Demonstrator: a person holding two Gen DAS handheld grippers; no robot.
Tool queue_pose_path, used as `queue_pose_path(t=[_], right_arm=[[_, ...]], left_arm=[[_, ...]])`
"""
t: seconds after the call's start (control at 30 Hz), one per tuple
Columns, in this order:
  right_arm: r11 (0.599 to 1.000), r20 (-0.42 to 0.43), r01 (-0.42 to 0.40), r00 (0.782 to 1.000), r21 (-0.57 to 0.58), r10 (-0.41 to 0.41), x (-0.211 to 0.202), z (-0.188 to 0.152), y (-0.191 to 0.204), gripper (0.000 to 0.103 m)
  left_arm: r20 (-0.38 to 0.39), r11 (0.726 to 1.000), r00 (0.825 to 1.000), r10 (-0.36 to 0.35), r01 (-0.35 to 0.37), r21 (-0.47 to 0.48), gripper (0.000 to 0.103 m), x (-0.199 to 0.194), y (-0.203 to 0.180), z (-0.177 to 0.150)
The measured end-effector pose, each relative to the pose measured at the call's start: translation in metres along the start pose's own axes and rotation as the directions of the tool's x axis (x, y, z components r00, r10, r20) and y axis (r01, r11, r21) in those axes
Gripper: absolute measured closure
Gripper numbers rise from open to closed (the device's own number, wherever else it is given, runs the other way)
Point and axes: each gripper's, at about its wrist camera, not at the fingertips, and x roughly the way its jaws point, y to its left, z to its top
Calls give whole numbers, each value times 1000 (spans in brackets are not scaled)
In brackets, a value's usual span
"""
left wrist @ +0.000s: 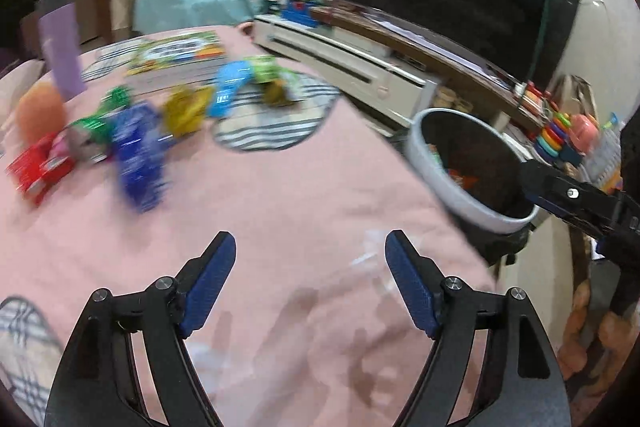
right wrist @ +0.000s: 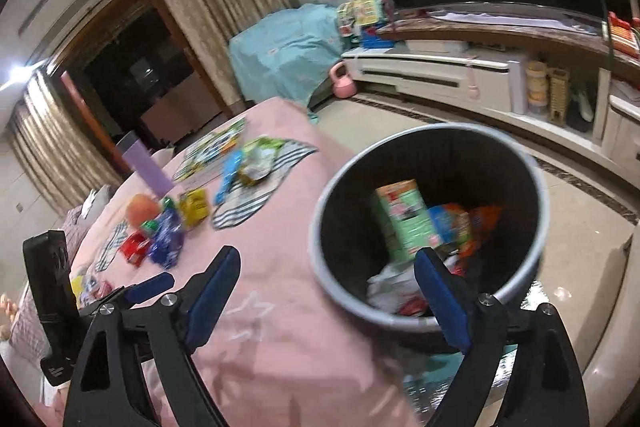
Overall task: Collect trash
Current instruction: 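Move both grippers back over the table toward the remaining items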
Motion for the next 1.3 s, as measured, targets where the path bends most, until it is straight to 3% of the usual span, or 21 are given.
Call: queue_pose_path(t=[0.2,0.5,0.97,1.3], right_arm=[[996,-51,-87,995,-32,85,22,-22,48,7],[983,-107,-121,989,-136,107,58,-49,115,7],[977,-149,-144,981,-156,121,105,-55,163,7],[967,-199,-156,973,-201,116,132,-51,190,7]], left_arm=[[5,991,997,77,-76,-106,24,-23,62,-22],[8,955,986,165,-158,-252,24,-45,137,-46],[-36,913,975,221,-219,-343,24,-45,196,-56],[-35,897,962,271,-265,-353,24,-34,221,-28]])
